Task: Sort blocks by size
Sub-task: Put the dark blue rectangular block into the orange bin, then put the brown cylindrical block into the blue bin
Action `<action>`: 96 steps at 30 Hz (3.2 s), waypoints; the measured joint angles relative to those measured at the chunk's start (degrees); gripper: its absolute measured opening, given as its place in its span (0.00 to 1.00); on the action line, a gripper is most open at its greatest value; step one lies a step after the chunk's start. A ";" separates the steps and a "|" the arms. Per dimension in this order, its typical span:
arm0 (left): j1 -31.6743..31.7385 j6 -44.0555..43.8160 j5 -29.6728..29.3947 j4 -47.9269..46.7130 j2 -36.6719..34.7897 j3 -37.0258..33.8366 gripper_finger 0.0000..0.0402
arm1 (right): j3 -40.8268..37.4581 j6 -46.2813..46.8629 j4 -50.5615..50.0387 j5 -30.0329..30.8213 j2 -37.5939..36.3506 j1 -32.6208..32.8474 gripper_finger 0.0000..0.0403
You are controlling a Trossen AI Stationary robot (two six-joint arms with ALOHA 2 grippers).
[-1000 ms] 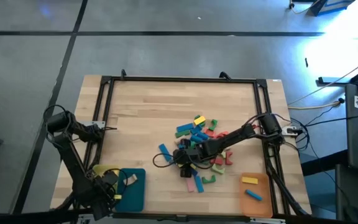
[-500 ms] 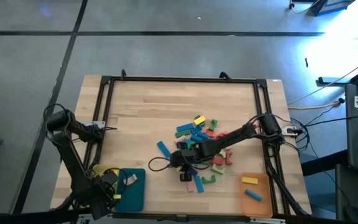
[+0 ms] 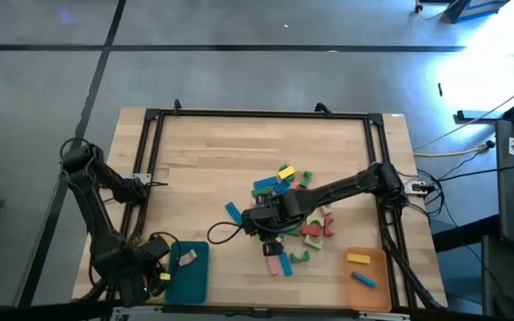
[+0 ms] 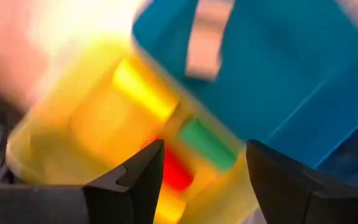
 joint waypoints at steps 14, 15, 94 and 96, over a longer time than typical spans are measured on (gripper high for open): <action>6.20 13.76 -32.66 0.29 -0.92 0.00 0.51 | 9.98 9.46 -22.22 -0.77 -0.09 6.09 0.16; 7.50 15.45 -33.35 0.31 -0.92 0.00 0.51 | 9.98 10.53 -23.15 -0.79 -0.09 6.93 0.16; 51.85 79.11 -16.78 47.80 18.32 -0.07 0.51 | -18.08 51.72 -32.60 -12.33 -7.52 39.28 0.34; 52.17 78.93 -16.66 47.75 18.77 -0.04 0.51 | -18.06 51.73 -32.56 -12.31 -7.58 39.28 0.34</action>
